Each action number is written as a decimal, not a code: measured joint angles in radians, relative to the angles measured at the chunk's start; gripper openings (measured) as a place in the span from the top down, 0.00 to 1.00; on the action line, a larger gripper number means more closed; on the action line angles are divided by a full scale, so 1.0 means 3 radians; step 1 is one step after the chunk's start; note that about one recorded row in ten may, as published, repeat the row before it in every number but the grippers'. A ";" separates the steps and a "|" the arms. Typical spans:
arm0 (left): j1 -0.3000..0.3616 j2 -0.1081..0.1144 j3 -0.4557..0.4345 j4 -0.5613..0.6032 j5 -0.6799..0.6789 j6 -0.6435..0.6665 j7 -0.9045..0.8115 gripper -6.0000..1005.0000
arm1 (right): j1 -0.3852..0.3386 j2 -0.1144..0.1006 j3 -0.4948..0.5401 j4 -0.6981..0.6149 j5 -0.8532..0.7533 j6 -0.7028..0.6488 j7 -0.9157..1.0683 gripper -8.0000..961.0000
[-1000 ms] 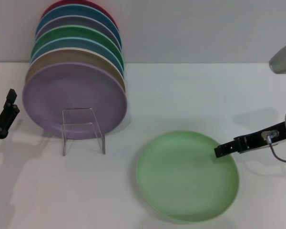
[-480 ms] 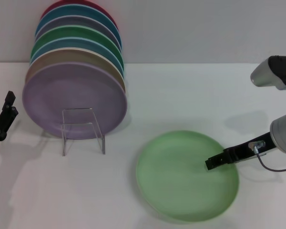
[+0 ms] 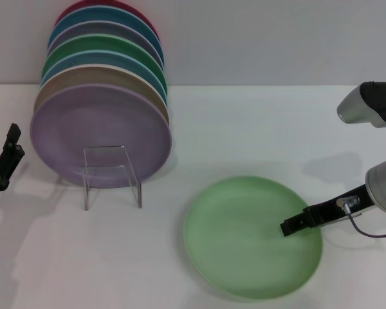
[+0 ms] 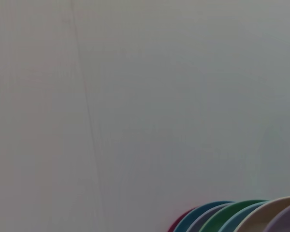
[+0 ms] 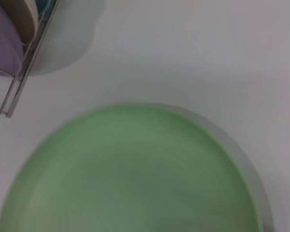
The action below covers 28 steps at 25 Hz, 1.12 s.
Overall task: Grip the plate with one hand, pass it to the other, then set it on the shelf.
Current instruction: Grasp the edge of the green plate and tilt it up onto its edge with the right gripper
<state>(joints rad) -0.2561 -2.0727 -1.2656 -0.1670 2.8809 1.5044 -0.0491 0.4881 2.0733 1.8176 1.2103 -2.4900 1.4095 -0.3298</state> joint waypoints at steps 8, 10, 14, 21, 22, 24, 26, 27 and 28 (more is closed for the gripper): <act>0.0000 0.0002 -0.0003 0.0000 0.0000 -0.0006 0.0000 0.20 | 0.0023 0.0002 -0.0039 -0.0047 -0.0063 -0.0035 -0.0002 0.39; 0.0000 0.0002 -0.0007 0.0000 0.0000 -0.0007 0.0000 0.20 | 0.0026 0.0002 -0.0055 -0.0040 -0.0065 -0.0036 -0.0006 0.44; 0.0000 0.0002 -0.0012 -0.0003 0.0000 0.0007 0.0002 0.20 | 0.0023 0.0002 -0.0155 0.0035 -0.0119 -0.0037 -0.0016 0.65; -0.0024 -0.0002 -0.0007 -0.0005 0.0000 0.0009 0.0001 0.20 | -0.0053 0.0007 -0.0208 0.0195 -0.0128 -0.0063 -0.0041 0.89; -0.0025 -0.0002 -0.0007 -0.0005 0.0000 0.0009 0.0000 0.20 | -0.0080 0.0008 -0.0204 0.0251 -0.0124 -0.0057 -0.0043 0.92; -0.0025 -0.0003 -0.0009 -0.0005 0.0000 0.0009 0.0000 0.20 | -0.0107 0.0008 -0.0197 0.0290 -0.0111 -0.0051 -0.0061 0.98; -0.0025 -0.0003 -0.0010 -0.0005 0.0000 0.0009 0.0000 0.20 | -0.0125 0.0008 -0.0193 0.0312 -0.0080 -0.0048 -0.0086 0.98; -0.0026 -0.0003 -0.0010 -0.0006 0.0000 0.0009 0.0000 0.20 | -0.0125 0.0008 -0.0193 0.0312 -0.0080 -0.0048 -0.0086 0.98; -0.0026 -0.0003 0.0000 -0.0022 0.0000 0.0009 0.0000 0.20 | -0.0173 0.0008 -0.0183 0.0373 0.0028 -0.0042 -0.0161 0.98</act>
<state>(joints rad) -0.2639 -2.0738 -1.2656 -0.1735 2.8808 1.5069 -0.0491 0.4363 2.0755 1.7628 1.3221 -2.4816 1.3968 -0.3780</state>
